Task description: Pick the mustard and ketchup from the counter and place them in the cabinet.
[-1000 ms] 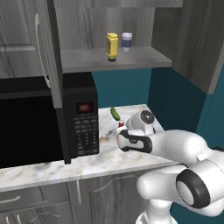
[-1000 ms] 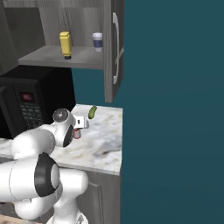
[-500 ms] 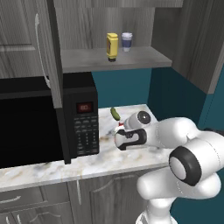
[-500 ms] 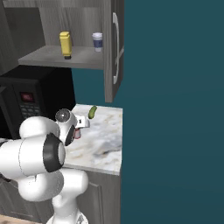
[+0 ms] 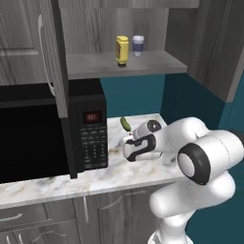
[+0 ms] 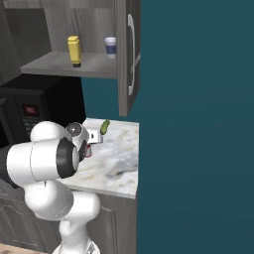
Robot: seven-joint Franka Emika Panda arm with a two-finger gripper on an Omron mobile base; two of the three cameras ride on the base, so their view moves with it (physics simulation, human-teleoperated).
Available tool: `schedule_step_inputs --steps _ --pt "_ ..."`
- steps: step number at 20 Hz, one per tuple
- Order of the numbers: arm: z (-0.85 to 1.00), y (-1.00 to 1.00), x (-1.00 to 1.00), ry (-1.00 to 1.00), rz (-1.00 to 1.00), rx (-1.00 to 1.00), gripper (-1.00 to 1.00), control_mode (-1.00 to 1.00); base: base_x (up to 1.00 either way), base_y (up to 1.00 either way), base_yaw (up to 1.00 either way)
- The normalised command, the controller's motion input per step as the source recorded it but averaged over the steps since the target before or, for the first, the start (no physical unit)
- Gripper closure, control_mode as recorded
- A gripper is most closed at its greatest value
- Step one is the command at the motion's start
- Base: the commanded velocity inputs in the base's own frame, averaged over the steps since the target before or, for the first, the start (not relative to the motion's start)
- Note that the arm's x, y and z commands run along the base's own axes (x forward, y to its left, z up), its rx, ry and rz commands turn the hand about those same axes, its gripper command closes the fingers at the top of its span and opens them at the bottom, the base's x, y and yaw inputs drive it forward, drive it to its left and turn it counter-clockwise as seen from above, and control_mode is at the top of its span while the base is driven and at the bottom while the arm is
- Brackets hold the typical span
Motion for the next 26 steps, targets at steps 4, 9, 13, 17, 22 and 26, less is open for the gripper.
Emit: schedule_step_inputs --steps 4,9,13,17,22,26 --pt "-0.09 0.05 0.18 0.00 0.00 0.00 -1.00 -1.00 0.00 0.00 0.00" --pt "-0.10 0.06 0.17 -0.01 0.00 0.00 -1.00 -1.00 0.00 0.00 0.00" --pt "-0.11 0.02 0.13 -0.04 0.00 0.00 -1.00 -1.00 0.00 0.00 0.00" --pt "-0.03 0.01 0.04 -0.01 0.00 0.00 1.00 -1.00 0.00 0.00 0.00" --pt "0.07 0.00 0.00 -0.01 0.00 0.00 1.00 -1.00 0.00 0.00 0.00" --pt "0.46 0.09 -0.17 -0.03 -0.04 0.00 1.00 -1.00 0.00 0.00 0.00"
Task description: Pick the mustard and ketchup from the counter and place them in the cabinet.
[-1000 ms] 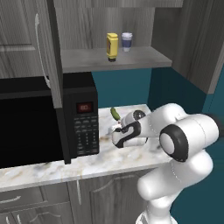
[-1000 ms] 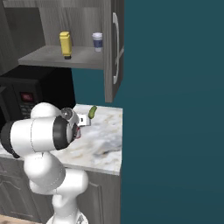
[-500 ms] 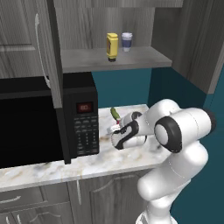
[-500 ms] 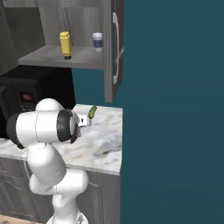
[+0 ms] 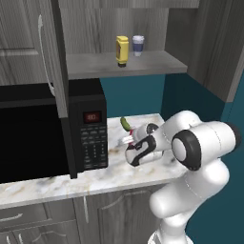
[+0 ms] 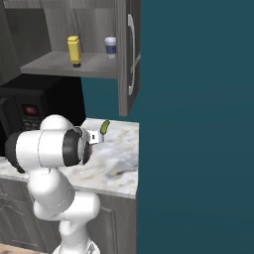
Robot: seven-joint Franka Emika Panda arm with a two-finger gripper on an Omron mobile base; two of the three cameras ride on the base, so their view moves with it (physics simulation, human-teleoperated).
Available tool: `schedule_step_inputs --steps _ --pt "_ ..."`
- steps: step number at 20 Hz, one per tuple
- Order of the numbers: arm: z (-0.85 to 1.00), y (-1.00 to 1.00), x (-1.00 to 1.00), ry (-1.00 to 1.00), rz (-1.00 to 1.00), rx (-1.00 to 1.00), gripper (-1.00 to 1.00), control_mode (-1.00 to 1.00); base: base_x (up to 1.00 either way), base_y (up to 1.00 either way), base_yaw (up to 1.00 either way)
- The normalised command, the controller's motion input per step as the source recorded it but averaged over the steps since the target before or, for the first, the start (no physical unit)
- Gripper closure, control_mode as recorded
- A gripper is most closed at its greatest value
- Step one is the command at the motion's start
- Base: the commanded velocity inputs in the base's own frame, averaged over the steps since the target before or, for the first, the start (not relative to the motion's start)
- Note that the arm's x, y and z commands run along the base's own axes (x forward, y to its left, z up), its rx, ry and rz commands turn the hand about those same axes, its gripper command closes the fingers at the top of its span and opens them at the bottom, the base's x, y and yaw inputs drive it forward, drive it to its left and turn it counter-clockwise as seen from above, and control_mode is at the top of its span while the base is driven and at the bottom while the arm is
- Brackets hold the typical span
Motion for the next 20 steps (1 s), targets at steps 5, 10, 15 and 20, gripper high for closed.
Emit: schedule_step_inputs --steps 5,10,15,20 --pt "0.79 0.01 -0.39 -0.03 -0.03 0.00 1.00 -1.00 0.00 0.00 0.00" --pt "0.99 0.00 -0.52 -0.05 -0.02 0.00 1.00 -1.00 0.00 0.00 0.00" --pt "1.00 0.00 -0.45 -0.05 -0.03 0.00 1.00 -1.00 0.00 0.00 0.00" --pt "1.00 -0.13 -0.41 -0.05 -0.09 -0.01 1.00 -1.00 0.00 0.00 0.00"
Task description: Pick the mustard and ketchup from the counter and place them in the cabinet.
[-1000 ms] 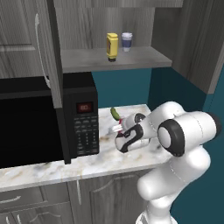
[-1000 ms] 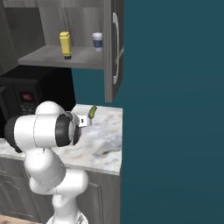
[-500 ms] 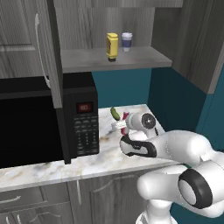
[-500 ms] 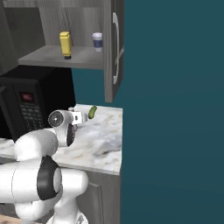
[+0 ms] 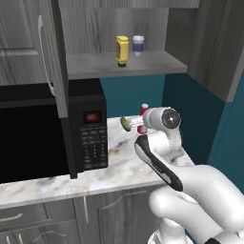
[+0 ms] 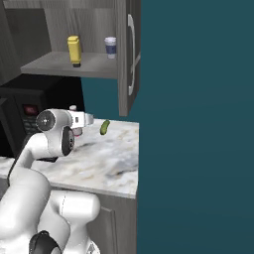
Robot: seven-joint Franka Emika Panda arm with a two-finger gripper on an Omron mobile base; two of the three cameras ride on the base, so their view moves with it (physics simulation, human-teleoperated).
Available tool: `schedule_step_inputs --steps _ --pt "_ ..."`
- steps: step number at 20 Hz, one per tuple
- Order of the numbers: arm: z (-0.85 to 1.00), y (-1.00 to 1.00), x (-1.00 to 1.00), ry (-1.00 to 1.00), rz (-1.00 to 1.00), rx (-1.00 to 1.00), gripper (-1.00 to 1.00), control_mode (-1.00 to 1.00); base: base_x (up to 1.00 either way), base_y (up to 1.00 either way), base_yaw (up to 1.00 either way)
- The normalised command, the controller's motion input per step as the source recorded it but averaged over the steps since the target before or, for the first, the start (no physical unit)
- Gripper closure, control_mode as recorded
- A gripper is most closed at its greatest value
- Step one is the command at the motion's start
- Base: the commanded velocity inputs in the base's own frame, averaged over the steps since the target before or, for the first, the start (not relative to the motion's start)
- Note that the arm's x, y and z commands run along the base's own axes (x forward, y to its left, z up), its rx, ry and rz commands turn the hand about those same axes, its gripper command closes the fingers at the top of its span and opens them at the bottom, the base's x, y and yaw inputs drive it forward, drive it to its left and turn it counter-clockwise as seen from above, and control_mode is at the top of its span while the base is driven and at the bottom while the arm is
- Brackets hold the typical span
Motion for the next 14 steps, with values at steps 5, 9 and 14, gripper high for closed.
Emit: schedule_step_inputs --steps 5,9,14 --pt "1.00 -0.20 -0.37 -0.08 -0.10 -0.01 1.00 -1.00 0.00 0.00 0.00" --pt "1.00 -0.24 -0.24 -0.09 -0.10 -0.02 1.00 -1.00 0.00 0.00 0.00" --pt "0.93 -0.29 -0.11 -0.05 -0.13 -0.03 1.00 -1.00 0.00 0.00 0.00"
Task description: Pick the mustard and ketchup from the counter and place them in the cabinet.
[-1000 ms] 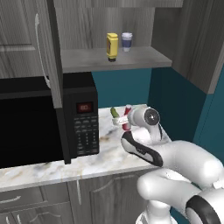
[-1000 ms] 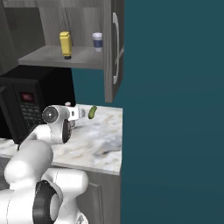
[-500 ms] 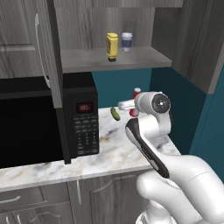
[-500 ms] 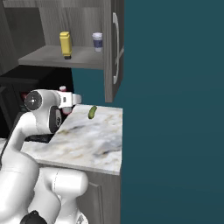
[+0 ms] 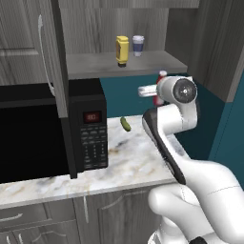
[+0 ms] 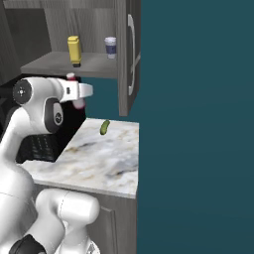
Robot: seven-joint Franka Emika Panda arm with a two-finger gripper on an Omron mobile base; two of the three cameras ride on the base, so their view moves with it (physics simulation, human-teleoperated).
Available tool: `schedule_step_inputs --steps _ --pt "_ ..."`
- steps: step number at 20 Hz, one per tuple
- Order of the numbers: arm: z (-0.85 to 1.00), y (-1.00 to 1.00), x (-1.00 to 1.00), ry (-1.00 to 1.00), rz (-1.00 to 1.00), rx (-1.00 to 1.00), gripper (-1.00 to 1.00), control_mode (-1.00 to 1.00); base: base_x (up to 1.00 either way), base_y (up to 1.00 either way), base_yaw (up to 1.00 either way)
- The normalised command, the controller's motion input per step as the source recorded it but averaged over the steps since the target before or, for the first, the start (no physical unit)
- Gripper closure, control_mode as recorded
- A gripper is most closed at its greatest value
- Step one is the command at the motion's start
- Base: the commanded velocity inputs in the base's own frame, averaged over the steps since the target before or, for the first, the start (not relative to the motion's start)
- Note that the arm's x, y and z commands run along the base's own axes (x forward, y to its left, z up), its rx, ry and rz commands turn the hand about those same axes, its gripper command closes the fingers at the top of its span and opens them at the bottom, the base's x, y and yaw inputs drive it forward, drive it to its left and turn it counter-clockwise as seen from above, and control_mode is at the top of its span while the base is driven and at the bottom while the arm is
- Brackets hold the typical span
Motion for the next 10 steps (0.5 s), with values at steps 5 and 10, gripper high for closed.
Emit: schedule_step_inputs --steps 5,10 --pt "0.50 -0.21 0.00 0.00 -0.11 -0.04 1.00 -1.00 0.00 0.00 0.00" --pt "0.08 -0.12 0.05 -0.01 -0.02 0.01 1.00 -1.00 0.00 0.00 0.00"
